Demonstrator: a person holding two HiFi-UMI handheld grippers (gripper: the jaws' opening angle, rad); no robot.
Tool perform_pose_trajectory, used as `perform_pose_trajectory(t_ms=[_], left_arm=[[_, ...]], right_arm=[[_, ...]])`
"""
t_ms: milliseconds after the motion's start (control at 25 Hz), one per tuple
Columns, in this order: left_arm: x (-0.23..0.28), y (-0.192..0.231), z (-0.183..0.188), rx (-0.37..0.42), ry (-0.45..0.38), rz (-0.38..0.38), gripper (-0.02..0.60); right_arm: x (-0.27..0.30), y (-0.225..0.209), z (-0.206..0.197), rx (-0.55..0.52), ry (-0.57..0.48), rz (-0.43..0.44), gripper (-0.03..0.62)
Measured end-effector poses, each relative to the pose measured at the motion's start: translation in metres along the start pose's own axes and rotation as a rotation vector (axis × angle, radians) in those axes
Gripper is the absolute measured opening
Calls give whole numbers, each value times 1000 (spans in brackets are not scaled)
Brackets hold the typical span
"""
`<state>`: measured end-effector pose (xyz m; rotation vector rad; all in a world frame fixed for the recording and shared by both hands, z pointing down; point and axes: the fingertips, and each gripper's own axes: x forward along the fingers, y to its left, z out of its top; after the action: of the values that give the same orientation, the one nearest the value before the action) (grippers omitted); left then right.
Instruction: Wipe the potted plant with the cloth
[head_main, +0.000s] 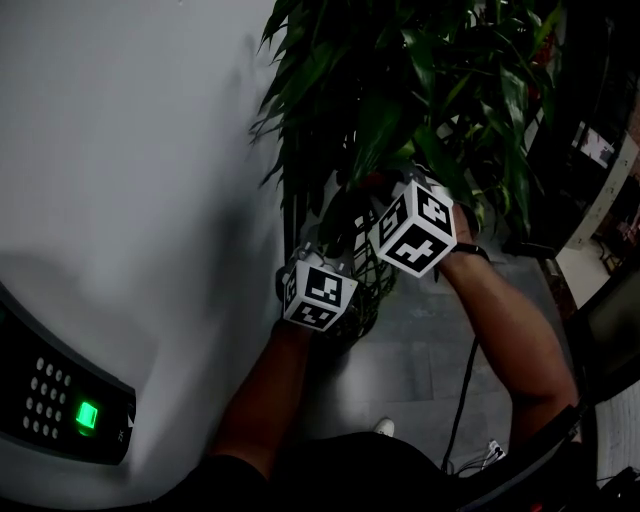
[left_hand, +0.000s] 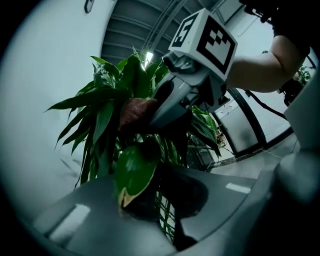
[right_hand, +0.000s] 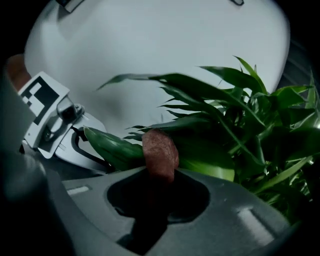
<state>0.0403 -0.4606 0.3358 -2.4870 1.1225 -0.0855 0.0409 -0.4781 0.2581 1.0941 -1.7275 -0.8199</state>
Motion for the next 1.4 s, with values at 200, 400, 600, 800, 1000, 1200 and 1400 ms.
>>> perform_pose_trajectory(t_ms=[200, 400, 600, 800, 1000, 1200, 1400], left_arm=[[-1, 6, 0, 2, 2, 8, 17], [-2, 8, -2, -1, 9, 16, 18], [-4, 6, -5, 0, 14, 20, 18], [-5, 0, -2, 3, 8, 16, 18], [-11, -7, -3, -11, 23, 17, 17], [-18, -20, -4, -51, 38, 5, 17], [-33, -45, -15, -114, 86, 9, 18]], right_arm=[[16, 9, -3, -53, 20, 23, 63], [19, 24, 1, -88, 11, 50, 63], [13, 49, 12, -134, -17, 99, 63], [-1, 80, 28, -180, -57, 181, 63], [-19, 99, 39, -99, -107, 274, 63], [-43, 115, 34, 21, -180, 354, 63], [-75, 135, 13, 121, -220, 391, 63]])
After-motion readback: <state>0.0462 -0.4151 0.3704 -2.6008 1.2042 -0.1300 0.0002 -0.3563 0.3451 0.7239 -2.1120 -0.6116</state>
